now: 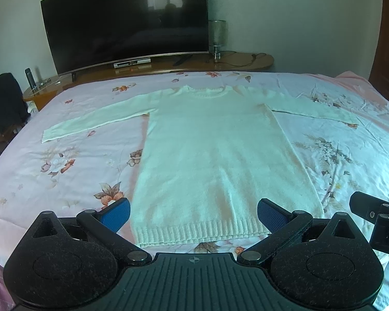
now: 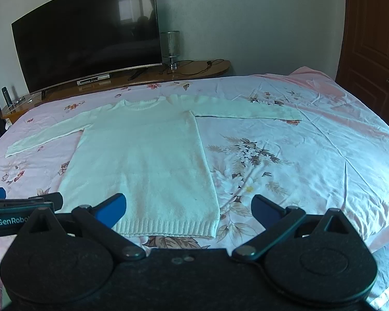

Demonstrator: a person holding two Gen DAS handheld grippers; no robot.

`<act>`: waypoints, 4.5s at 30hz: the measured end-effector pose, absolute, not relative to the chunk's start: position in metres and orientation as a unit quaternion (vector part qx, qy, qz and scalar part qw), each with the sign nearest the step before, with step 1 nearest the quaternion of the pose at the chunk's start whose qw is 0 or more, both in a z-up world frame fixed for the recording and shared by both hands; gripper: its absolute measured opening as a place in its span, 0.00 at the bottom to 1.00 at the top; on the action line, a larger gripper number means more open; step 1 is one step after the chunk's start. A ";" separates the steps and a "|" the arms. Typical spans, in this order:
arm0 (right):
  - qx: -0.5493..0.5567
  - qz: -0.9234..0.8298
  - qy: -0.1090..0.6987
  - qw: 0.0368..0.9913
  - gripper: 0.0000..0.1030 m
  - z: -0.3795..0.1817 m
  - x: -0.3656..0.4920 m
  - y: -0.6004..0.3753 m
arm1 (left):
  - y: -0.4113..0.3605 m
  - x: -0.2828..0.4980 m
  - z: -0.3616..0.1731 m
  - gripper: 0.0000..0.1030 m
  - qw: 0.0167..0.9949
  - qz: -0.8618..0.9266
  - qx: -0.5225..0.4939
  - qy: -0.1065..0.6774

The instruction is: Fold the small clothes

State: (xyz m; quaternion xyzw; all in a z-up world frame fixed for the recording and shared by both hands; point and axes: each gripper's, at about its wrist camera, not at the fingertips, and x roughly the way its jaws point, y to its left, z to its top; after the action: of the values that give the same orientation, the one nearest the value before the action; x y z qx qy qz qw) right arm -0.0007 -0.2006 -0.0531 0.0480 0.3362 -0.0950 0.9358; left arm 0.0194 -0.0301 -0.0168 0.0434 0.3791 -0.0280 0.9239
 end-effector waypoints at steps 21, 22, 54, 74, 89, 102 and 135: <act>0.041 -0.093 0.339 0.935 0.99 -0.054 0.009 -0.197 | -0.025 0.027 -0.021 1.00 0.921 -0.026 0.035 0.386; 0.039 -0.094 0.339 0.935 0.99 -0.054 0.010 -0.195 | -0.025 0.027 -0.021 1.00 0.921 -0.026 0.035 0.386; 0.028 -0.150 0.357 0.922 1.00 -0.071 0.131 -0.240 | -0.025 0.167 -0.043 1.00 0.913 0.005 0.033 0.407; 0.072 -0.241 0.391 0.885 0.99 -0.139 0.284 -0.377 | -0.076 0.357 -0.113 1.00 0.900 0.014 0.022 0.434; 0.206 -0.295 0.404 0.841 0.74 -0.194 0.358 -0.500 | -0.108 0.463 -0.160 1.00 0.892 0.019 0.023 0.451; 0.222 -0.348 0.323 0.851 0.09 -0.193 0.371 -0.557 | -0.105 0.486 -0.175 1.00 0.889 0.018 0.038 0.456; 0.056 -0.008 0.363 0.930 0.64 -0.172 0.397 -0.252 | -0.009 0.477 -0.198 0.53 0.778 -0.107 -0.294 0.545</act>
State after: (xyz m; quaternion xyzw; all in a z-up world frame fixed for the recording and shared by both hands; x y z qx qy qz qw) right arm 0.3974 -0.2519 -0.1720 0.0558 0.3626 -0.0083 0.9302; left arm 0.4766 -0.0086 -0.1981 -0.2939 0.5449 -0.1072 0.7779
